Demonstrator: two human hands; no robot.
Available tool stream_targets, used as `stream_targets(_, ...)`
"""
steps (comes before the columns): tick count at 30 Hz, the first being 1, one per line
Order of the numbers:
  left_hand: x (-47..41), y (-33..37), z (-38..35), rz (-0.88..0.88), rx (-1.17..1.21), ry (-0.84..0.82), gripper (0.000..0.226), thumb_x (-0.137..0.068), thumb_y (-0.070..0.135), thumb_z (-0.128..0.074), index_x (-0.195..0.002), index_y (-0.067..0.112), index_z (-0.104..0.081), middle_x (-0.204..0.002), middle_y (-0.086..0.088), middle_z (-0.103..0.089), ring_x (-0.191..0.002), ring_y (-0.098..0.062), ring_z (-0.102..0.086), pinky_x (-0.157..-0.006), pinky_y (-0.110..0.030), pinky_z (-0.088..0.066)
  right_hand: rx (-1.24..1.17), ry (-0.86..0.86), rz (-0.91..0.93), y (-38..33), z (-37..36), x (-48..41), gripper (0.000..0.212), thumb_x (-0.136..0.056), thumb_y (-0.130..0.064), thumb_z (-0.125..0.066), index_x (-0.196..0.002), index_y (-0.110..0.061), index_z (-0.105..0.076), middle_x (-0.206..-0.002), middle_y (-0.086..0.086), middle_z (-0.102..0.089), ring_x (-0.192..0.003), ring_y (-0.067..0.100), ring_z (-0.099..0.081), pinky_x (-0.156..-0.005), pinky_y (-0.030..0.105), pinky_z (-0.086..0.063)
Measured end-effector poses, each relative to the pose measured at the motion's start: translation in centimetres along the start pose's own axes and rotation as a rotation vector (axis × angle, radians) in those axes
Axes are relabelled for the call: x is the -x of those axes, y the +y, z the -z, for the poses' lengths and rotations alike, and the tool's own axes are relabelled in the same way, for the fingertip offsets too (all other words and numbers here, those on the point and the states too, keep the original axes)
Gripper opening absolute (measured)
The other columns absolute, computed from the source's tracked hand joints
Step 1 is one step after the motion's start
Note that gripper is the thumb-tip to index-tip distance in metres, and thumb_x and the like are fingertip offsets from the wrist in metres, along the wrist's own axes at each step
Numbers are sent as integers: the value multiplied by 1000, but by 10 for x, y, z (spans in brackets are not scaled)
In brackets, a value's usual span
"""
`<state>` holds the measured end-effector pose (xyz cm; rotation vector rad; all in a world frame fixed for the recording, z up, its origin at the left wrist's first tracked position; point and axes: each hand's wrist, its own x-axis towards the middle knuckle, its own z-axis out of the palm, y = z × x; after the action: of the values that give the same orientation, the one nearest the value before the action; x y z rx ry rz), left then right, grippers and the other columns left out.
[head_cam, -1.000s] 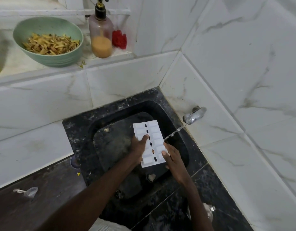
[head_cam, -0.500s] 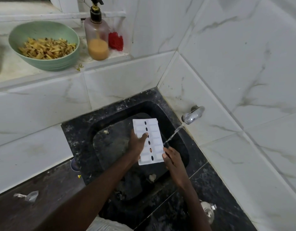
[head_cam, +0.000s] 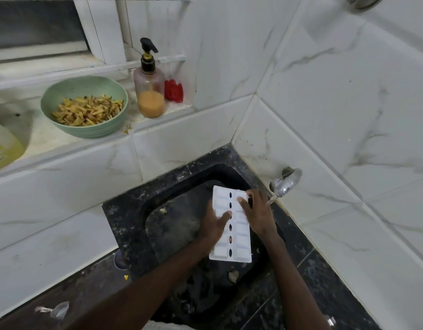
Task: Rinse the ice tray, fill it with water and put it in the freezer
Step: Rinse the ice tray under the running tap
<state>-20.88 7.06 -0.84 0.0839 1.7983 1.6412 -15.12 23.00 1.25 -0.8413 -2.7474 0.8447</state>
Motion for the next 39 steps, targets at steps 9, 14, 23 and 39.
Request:
stream_targets(9,-4,-10,-11,-23,-153,-57,50,-102,48,-56,-145,29,-40,-130,5,-65,-112,-17,-66,-101,-41,-53,148,29,20,-6,-13,-12,11,-102,-26,-53,-104,-15,-51,-108,2,-49,-92,16,-46,-80,35,-45)
stream_targets(14,-11,-15,-20,24,-108,6,46,-109,45,-41,-146,19,-45,-138,-6,-62,-123,-25,-62,-109,-49,-48,306,-33,84,-17,-29,9,36,-100,-13,-58,-135,-8,-58,-137,11,-58,-129,29,-54,-111,47,-45)
stream_targets(23,-4,-8,-30,35,0,-37,39,-112,38,-35,-136,14,-54,-129,-1,-65,-115,-17,-62,-103,-37,-49,436,-172,22,-6,-23,25,74,-102,-54,-4,-163,-17,-21,-172,-2,-15,-159,18,4,-125,54,4)
stream_targets(39,-14,-10,-37,78,199,-4,25,-111,34,-39,-123,21,-56,-118,-5,-70,-108,-20,-69,-98,-45,-55,230,-177,-19,-28,-17,42,71,-109,-56,-12,-164,-14,2,-173,-3,0,-156,5,13,-128,48,9)
